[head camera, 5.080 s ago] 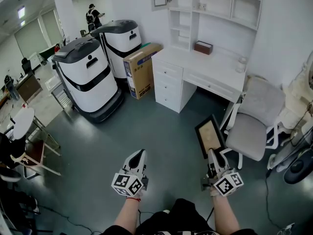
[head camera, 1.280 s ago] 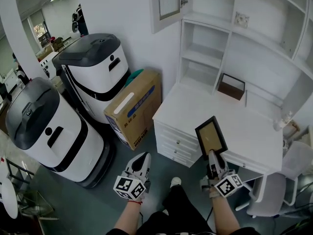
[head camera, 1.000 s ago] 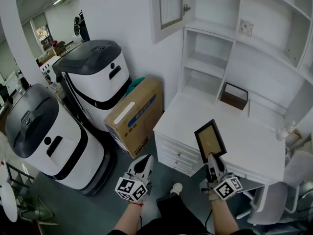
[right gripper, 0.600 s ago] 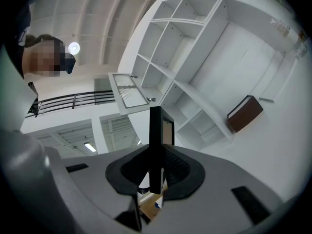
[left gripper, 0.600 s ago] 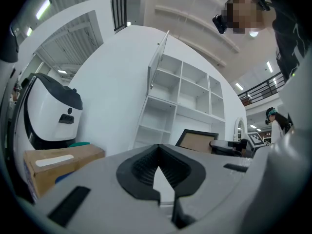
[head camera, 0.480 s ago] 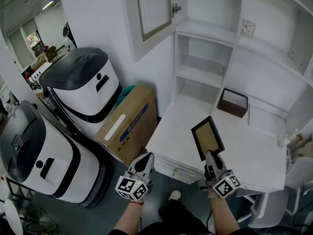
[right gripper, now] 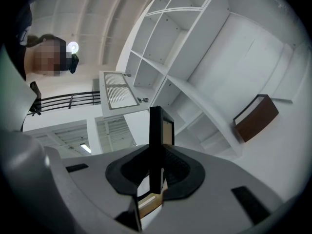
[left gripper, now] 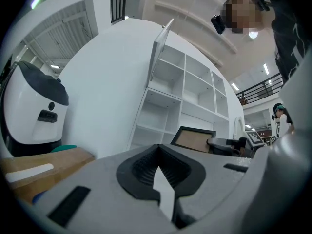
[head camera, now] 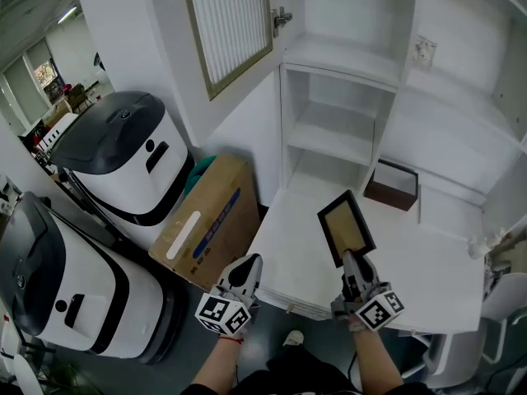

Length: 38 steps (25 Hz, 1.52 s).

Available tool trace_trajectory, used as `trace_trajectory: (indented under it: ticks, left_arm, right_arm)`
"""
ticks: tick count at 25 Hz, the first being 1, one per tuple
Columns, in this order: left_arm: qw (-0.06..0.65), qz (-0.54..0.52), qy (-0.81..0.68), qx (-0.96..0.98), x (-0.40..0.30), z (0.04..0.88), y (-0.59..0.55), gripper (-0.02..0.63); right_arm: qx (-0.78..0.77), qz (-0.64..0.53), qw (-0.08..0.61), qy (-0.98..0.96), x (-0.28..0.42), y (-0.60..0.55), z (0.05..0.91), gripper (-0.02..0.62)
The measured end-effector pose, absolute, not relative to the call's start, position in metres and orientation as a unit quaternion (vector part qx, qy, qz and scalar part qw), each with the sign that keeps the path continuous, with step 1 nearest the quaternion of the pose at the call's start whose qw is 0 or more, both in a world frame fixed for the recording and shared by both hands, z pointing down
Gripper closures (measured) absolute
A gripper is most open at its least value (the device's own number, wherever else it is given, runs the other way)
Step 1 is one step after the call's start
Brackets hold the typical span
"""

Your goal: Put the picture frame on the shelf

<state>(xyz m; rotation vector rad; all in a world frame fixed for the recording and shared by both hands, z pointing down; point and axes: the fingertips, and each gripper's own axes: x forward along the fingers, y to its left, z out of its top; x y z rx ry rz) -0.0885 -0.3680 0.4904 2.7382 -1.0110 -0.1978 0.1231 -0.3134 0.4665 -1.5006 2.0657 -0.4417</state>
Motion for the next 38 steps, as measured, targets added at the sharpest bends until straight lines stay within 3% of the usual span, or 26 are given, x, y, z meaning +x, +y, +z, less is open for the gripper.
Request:
trace_trajectory:
  ticks: [38]
  left_arm:
    - [0.110, -0.031, -0.155, 0.981, 0.051, 0.481, -0.515, 0.601]
  right_arm:
    - [-0.613, -0.097, 0.330, 0.711, 0.180, -0.453, 0.399, 0.531]
